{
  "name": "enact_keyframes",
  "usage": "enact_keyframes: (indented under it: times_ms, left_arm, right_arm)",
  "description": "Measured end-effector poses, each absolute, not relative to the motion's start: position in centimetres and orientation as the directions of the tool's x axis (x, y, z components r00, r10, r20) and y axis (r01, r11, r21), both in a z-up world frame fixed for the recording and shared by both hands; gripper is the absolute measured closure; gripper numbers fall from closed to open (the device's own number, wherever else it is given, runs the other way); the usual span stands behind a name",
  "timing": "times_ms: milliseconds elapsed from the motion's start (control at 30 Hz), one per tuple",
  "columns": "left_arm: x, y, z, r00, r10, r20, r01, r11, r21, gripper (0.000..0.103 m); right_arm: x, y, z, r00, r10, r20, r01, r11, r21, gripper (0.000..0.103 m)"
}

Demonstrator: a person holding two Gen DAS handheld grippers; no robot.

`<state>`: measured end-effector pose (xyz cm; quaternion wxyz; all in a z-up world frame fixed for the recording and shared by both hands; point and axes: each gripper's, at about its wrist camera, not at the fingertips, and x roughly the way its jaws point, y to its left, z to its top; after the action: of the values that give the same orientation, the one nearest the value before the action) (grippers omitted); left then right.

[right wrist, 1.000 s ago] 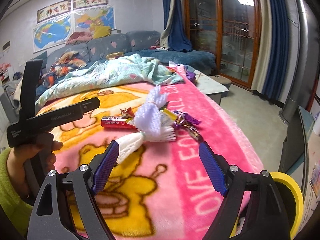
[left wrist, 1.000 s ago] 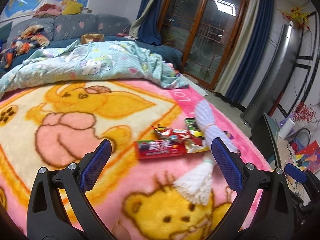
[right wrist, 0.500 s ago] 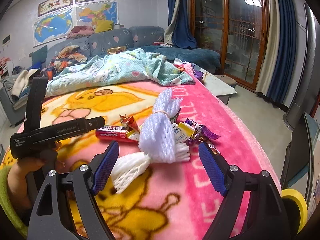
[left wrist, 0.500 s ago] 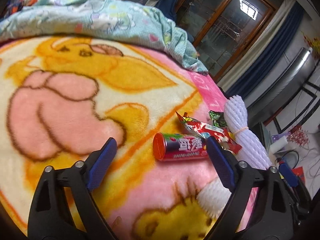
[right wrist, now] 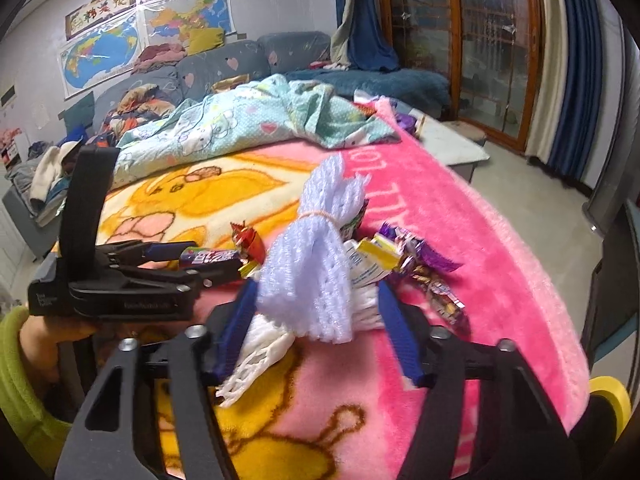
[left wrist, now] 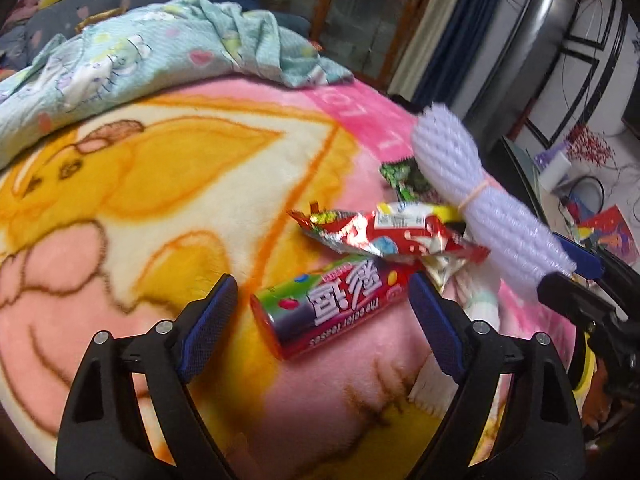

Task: Collect trash
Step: 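Grasp the white foam net with the right tool while the left tool grasps the red candy tube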

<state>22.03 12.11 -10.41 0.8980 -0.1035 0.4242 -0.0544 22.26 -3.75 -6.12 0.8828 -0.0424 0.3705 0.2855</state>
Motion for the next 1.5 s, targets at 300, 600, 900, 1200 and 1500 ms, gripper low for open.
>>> enact_keyframes:
  times_ms: [300, 600, 900, 1200, 1500]
  left_arm:
    - [21.2, 10.7, -10.6, 0.62, -0.185, -0.763, 0.06, 0.98, -0.188, 0.046]
    - [20.1, 7.7, -10.8, 0.588, -0.164, -0.792, 0.154, 0.984, -0.09, 0.07]
    - [18.3, 5.7, -10.6, 0.606, -0.154, -0.78, 0.191, 0.981, -0.045, 0.074]
    - [15.7, 6.1, -9.0, 0.659, -0.156, -0.735, 0.148, 0.986, -0.077, 0.074]
    - [12.9, 7.6, -7.3, 0.691, -0.18, -0.7, 0.099, 0.983, -0.155, 0.075]
  right_arm:
    - [21.3, -5.2, -6.5, 0.49, 0.541, -0.683, -0.536, 0.805, 0.253, 0.088]
    - [19.9, -7.5, -5.4, 0.501, 0.553, -0.666, -0.514, 0.809, 0.285, 0.088]
    - [18.6, -9.0, -4.2, 0.517, 0.557, -0.649, -0.521, 0.807, 0.278, 0.089]
    - [17.0, -10.2, -3.8, 0.517, 0.558, -0.649, -0.529, 0.804, 0.27, 0.089]
    - [16.1, -11.1, -3.5, 0.524, 0.554, -0.647, -0.527, 0.808, 0.265, 0.089]
